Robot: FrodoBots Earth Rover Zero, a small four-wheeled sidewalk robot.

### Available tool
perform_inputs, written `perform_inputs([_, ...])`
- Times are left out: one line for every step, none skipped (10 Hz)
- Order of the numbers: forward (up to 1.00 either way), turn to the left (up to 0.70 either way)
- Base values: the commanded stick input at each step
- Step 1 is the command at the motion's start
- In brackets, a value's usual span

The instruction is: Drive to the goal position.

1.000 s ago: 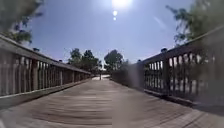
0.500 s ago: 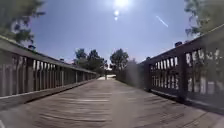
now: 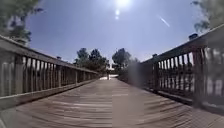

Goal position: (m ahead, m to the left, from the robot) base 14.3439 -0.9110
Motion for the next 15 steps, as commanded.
perform_inputs([0.70,0.00])
perform_inputs([0.70,0.00])
perform_inputs([0.70,0.00])
perform_inputs([0.70,0.00])
perform_inputs([0.70,0.00])
perform_inputs([0.70,0.00])
perform_inputs([0.70,0.00])
perform_inputs([0.70,0.00])
perform_inputs([0.70,0.00])
perform_inputs([0.70,0.00])
perform_inputs([0.70,0.00])
perform_inputs([0.70,0.00])
perform_inputs([0.70,0.00])
perform_inputs([0.70,0.00])
perform_inputs([0.70,0.00])
